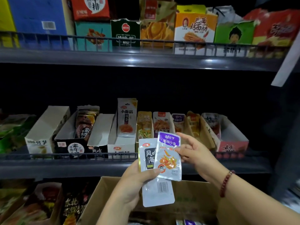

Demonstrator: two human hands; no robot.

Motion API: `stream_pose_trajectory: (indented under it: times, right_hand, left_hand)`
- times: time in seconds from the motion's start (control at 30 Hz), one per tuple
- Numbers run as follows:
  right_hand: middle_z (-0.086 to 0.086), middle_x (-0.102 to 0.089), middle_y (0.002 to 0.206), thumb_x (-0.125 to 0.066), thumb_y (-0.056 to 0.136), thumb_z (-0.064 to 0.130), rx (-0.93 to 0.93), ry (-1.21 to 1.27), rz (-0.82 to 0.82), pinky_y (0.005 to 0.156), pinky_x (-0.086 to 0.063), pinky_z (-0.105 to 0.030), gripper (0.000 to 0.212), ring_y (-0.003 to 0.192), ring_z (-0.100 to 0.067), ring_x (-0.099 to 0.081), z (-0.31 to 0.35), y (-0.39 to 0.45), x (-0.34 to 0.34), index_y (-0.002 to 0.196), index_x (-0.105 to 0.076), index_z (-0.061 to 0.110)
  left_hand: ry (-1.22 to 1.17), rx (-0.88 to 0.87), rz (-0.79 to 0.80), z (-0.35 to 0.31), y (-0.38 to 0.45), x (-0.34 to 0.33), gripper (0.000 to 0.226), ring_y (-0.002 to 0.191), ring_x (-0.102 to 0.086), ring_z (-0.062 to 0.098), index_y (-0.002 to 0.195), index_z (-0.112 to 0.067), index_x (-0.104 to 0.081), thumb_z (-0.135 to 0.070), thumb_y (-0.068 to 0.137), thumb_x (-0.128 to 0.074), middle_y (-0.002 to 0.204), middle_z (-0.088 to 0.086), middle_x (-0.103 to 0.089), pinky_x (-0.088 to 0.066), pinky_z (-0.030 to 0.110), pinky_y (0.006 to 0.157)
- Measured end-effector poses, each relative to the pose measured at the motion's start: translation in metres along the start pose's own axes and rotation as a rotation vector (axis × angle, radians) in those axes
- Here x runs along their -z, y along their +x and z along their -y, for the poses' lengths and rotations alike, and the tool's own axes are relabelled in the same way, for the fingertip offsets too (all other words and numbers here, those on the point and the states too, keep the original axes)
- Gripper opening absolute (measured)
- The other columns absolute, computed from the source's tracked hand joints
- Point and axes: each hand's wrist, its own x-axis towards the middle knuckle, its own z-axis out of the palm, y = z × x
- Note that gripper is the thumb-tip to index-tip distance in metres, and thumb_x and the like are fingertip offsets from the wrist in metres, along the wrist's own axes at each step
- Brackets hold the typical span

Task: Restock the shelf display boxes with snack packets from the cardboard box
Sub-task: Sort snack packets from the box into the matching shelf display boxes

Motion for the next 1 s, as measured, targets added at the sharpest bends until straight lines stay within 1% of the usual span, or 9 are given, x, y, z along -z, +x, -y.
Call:
stream_pose_trajectory:
  times: [0.1,0.2,0.37,0.43,0.53,0.67,0.77,0.9,1.0]
  right_hand:
    - [-0.007,-0.074,0.094,-0.064,0.088,0.018,0.005,-0.020,0.010,0.076,-0.054,-0.037,0.032,0.087,-0.023,-0.069,0.001,0.007,0.011,0.118,-0.056,0.023]
    - [-0.002,-0.074,0.085,-0.063,0.090,0.021,0.033,-0.136,-0.049,0.066,-0.049,-0.026,0.018,0.081,-0.018,-0.067,0.003,0.024,0.027,0.104,-0.062,0.010]
    - [0.001,-0.070,0.075,-0.065,0.088,0.013,0.074,-0.171,-0.196,0.061,-0.049,-0.020,0.005,0.068,-0.009,-0.066,0.011,0.074,0.064,0.091,-0.061,0.012]
    - [0.000,-0.069,0.081,-0.067,0.087,0.013,0.114,-0.210,-0.264,0.069,-0.052,-0.026,0.009,0.079,-0.016,-0.067,0.012,0.098,0.079,0.089,-0.059,0.015]
    - [0.004,-0.066,0.092,-0.065,0.089,0.019,0.150,-0.388,-0.363,0.073,-0.051,-0.027,0.012,0.087,-0.015,-0.065,0.014,0.125,0.092,0.096,-0.055,0.016]
    - [-0.007,-0.064,0.109,-0.061,0.091,0.015,0.184,-0.531,-0.382,0.081,-0.054,-0.035,0.033,0.101,-0.023,-0.064,0.013,0.155,0.098,0.122,-0.050,0.009]
    - [-0.006,-0.063,0.107,-0.061,0.091,0.015,0.204,-0.718,-0.355,0.080,-0.052,-0.033,0.028,0.100,-0.023,-0.063,0.006,0.174,0.094,0.118,-0.053,0.010]
    - [-0.001,-0.058,0.094,-0.056,0.094,0.018,0.217,-0.955,-0.289,0.062,-0.040,-0.022,0.020,0.086,-0.015,-0.057,-0.005,0.190,0.083,0.113,-0.057,0.013]
    - [-0.007,-0.061,0.104,-0.052,0.096,0.020,0.204,-1.097,-0.289,0.068,-0.039,-0.025,0.019,0.089,-0.019,-0.057,-0.010,0.201,0.079,0.113,-0.058,0.012]
  left_hand:
    - [0.048,0.016,-0.021,0.004,0.010,-0.007,0.039,0.094,-0.071,0.030,0.114,-0.010,-0.061,0.004,0.079,-0.071,0.100,0.010,-0.075,-0.052,0.052,0.093]
    - [0.080,0.013,-0.010,0.001,0.025,-0.020,0.033,0.092,-0.072,0.025,0.110,-0.013,-0.063,0.001,0.081,-0.071,0.098,0.006,-0.076,-0.055,0.047,0.089]
    - [0.103,-0.045,-0.142,-0.001,0.064,-0.039,0.023,0.092,-0.069,0.023,0.104,-0.018,-0.062,-0.001,0.088,-0.066,0.102,0.006,-0.074,-0.055,0.039,0.076]
    - [0.117,-0.086,-0.193,-0.002,0.079,-0.045,0.022,0.096,-0.068,0.024,0.105,-0.018,-0.062,-0.003,0.089,-0.065,0.107,0.006,-0.071,-0.055,0.042,0.079]
    - [0.095,-0.142,-0.245,-0.004,0.094,-0.053,0.023,0.095,-0.066,0.021,0.106,-0.018,-0.061,-0.003,0.089,-0.065,0.105,0.002,-0.070,-0.054,0.034,0.069]
    - [0.014,-0.143,-0.293,0.001,0.106,-0.059,0.021,0.091,-0.066,0.021,0.098,-0.018,-0.060,0.000,0.089,-0.065,0.101,0.002,-0.070,-0.049,0.031,0.064]
    - [0.002,-0.130,-0.313,0.006,0.111,-0.063,0.021,0.090,-0.066,0.022,0.103,-0.015,-0.060,-0.001,0.088,-0.065,0.101,0.004,-0.070,-0.049,0.031,0.063]
    - [0.021,-0.130,-0.305,0.011,0.113,-0.065,0.021,0.092,-0.066,0.021,0.099,-0.019,-0.059,-0.003,0.087,-0.067,0.101,0.002,-0.070,-0.050,0.031,0.064]
    - [0.035,-0.134,-0.277,0.014,0.113,-0.064,0.022,0.095,-0.066,0.022,0.099,-0.022,-0.060,-0.005,0.087,-0.068,0.101,0.001,-0.070,-0.051,0.031,0.067]
